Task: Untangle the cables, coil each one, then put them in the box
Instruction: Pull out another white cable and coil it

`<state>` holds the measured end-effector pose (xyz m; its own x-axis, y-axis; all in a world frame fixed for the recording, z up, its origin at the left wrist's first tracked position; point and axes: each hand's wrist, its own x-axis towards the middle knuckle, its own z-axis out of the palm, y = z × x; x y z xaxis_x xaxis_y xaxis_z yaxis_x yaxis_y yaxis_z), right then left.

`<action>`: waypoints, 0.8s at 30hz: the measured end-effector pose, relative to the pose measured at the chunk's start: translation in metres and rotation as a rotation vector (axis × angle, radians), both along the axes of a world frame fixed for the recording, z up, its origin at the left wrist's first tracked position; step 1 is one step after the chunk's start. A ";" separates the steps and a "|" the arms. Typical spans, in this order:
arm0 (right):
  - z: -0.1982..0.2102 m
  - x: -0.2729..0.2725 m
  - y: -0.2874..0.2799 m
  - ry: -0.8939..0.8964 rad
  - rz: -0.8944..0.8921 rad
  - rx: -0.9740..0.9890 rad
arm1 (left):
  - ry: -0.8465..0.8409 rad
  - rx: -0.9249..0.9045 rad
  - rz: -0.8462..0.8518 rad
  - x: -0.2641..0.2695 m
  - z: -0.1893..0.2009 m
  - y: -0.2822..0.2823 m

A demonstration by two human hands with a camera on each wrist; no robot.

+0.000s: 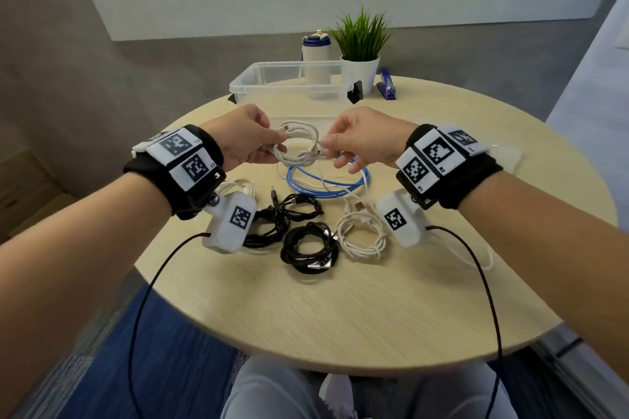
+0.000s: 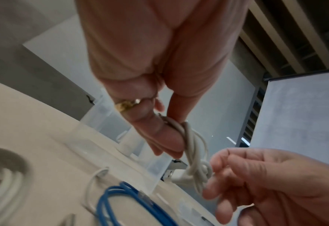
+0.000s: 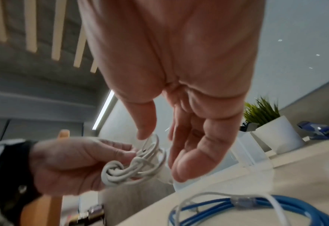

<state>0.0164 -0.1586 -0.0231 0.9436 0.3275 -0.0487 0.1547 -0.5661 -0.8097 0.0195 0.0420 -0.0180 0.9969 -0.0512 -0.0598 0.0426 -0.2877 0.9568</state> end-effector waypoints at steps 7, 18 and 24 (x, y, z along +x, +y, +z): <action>-0.005 0.004 0.028 -0.179 0.088 -0.747 | 0.074 0.186 0.102 0.011 -0.012 0.029; 0.007 0.021 0.028 -0.201 0.028 -0.795 | 0.205 0.439 0.093 0.026 -0.018 0.033; 0.006 0.024 0.021 -0.130 -0.032 -0.487 | 0.254 0.659 0.091 0.030 -0.016 0.033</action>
<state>0.0409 -0.1377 -0.0171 0.9613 0.2665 -0.0703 0.2128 -0.8797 -0.4253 0.0497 0.0751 -0.0340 0.9467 0.1588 -0.2803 0.2926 -0.7878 0.5420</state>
